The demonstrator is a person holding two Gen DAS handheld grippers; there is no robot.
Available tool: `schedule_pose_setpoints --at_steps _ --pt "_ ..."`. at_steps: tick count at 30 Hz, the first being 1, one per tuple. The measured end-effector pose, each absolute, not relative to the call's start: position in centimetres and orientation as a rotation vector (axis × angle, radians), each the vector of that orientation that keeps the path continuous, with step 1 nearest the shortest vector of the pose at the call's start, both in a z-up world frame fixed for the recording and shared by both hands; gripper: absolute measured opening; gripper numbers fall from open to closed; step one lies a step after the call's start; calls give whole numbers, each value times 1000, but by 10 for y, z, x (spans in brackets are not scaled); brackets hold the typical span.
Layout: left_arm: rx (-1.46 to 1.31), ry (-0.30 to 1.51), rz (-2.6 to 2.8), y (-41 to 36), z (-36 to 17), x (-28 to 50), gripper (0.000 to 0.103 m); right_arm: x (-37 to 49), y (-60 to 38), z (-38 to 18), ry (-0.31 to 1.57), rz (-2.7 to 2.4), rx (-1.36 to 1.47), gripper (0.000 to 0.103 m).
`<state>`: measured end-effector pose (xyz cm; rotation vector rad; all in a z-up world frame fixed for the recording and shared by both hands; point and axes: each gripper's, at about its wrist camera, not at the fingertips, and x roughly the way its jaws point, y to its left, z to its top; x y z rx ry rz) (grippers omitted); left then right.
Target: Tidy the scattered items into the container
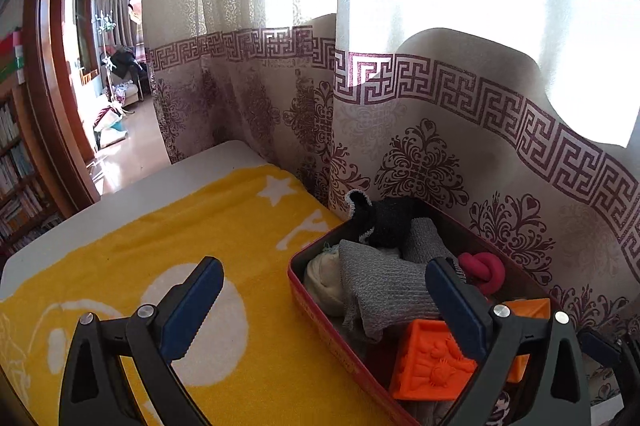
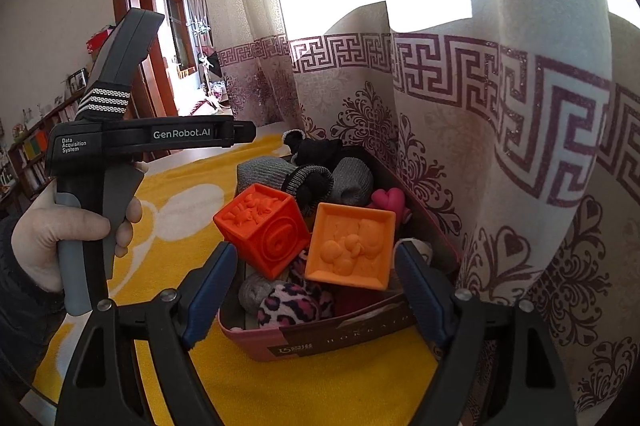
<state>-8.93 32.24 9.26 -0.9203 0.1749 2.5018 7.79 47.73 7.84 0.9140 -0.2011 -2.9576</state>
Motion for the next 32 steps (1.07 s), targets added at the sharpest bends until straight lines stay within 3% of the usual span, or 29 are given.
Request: schedule_pose_setpoints --at_steps 6,15,32 --pt "-984 30 2478 295 85 -68 102 88 475 77 -226 -2958 958 84" --pt "-976 255 2520 309 79 -29 102 100 479 72 -267 -2975 1021 84" --pt "-956 367 2427 333 75 6 102 119 489 68 -321 -2997 1024 84"
